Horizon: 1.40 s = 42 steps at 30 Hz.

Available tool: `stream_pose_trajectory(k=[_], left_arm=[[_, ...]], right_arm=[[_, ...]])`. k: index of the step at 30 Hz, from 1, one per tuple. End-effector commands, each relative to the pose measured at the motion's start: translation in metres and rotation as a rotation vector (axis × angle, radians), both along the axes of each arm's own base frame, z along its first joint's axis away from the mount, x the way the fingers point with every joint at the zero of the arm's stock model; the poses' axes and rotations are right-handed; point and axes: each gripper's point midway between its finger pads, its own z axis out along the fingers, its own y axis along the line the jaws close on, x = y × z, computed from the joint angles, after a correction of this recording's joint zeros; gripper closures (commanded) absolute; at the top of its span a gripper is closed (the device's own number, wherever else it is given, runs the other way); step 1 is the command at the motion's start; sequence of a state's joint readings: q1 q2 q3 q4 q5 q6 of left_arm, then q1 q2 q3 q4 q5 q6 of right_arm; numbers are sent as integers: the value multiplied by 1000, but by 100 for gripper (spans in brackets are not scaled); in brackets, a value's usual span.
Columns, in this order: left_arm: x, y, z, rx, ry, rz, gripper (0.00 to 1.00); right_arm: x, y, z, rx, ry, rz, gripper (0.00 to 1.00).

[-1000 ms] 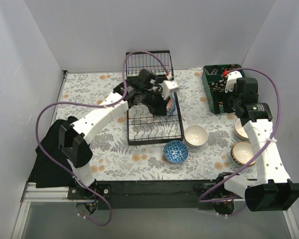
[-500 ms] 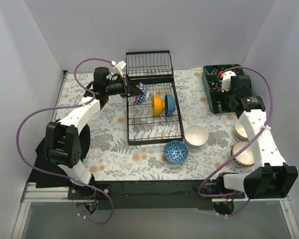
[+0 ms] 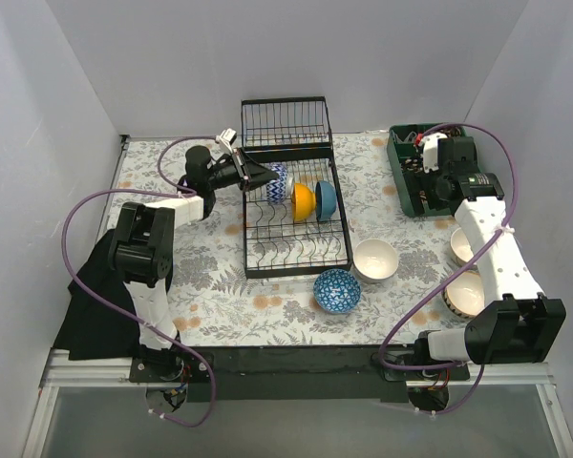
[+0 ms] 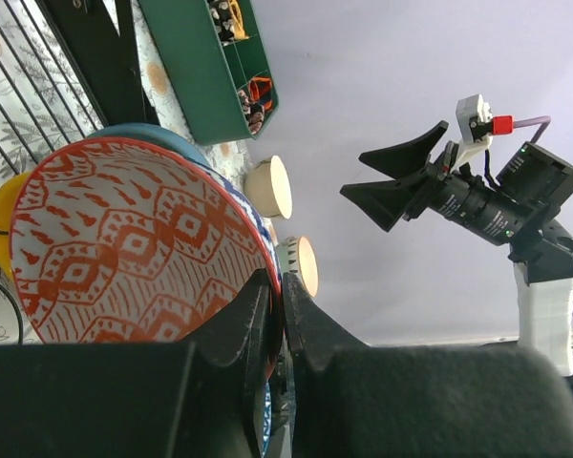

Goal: Load the bowls into the dish rack

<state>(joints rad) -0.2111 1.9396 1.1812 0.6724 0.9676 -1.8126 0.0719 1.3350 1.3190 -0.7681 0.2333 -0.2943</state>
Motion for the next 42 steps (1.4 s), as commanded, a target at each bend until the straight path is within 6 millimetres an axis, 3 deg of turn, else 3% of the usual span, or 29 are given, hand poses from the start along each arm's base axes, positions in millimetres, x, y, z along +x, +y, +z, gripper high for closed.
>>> stream_pose_trajectory(k=[1,17,26,35,42], left_arm=[[-3,2,24,-80,-59,-2,100],[3,3,-31,-191,124,48,100],[9,-12,-28,-253,140,19,100],[-12,-33,-24,-285,216,-17,100],[-14,-36,-49,-285,280,-5,100]], right_arm=[[7,-8,21,-40,-40,-10,6],[11,-13,14,-86,5,6,7],[7,-17,-1,-120,53,17,8],[11,-13,-9,-108,81,33,8],[17,-5,-9,-109,93,60,9]])
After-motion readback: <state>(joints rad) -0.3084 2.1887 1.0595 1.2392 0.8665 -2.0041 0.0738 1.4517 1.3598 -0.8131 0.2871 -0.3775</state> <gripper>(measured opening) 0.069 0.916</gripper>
